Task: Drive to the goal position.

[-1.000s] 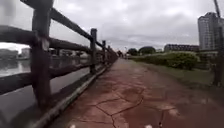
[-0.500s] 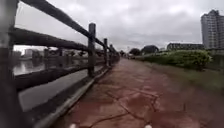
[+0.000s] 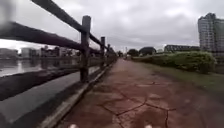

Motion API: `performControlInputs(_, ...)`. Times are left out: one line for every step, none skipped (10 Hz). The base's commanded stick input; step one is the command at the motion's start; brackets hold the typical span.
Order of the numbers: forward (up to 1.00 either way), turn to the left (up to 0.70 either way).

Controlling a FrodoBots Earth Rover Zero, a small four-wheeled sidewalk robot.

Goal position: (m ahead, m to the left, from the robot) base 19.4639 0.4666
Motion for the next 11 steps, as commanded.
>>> performControlInputs(0.85,0.01)
performControlInputs(0.85,0.01)
performControlInputs(0.85,0.01)
performControlInputs(0.85,0.01)
performControlInputs(0.85,0.01)
performControlInputs(0.85,0.01)
performControlInputs(0.85,0.01)
performControlInputs(0.85,0.01)
performControlInputs(0.85,0.01)
performControlInputs(0.85,-0.08)
performControlInputs(0.85,-0.20)
